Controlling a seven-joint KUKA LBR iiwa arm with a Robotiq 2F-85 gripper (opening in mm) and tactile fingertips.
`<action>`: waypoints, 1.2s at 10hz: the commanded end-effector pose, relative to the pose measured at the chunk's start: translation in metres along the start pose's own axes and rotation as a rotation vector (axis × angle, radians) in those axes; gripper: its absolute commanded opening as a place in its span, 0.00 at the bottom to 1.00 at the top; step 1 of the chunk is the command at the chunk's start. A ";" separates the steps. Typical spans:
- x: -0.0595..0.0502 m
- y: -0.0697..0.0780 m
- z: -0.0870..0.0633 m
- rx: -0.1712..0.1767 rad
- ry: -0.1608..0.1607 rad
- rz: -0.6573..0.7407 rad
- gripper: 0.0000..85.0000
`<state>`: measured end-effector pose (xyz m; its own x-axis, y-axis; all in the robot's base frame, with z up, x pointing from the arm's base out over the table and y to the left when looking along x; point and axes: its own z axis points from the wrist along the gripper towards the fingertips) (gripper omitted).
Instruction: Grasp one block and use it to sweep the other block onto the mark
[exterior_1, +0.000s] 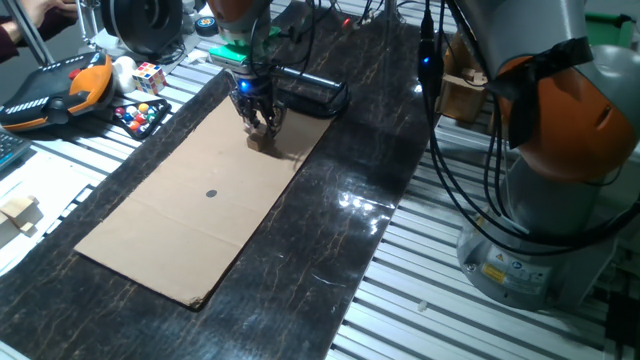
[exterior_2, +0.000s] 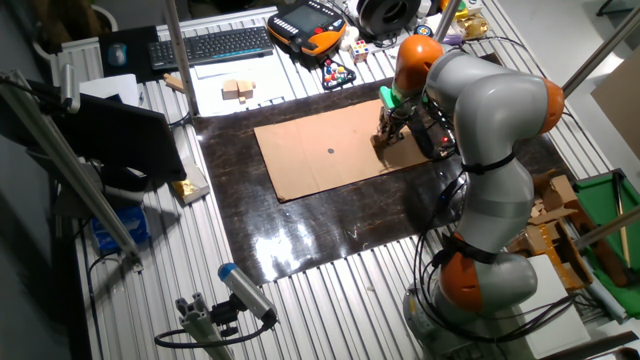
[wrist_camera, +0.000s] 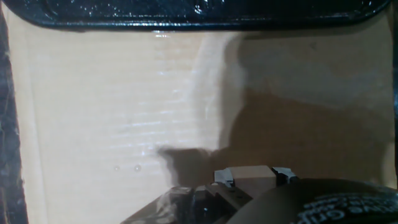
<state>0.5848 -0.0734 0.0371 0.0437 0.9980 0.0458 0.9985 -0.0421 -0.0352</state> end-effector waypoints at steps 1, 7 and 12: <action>0.001 0.000 0.000 0.000 -0.001 0.000 0.01; 0.008 -0.002 0.003 -0.004 0.002 0.008 0.01; 0.017 -0.004 0.001 -0.003 -0.004 0.020 0.01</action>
<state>0.5809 -0.0559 0.0357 0.0639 0.9971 0.0411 0.9974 -0.0625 -0.0357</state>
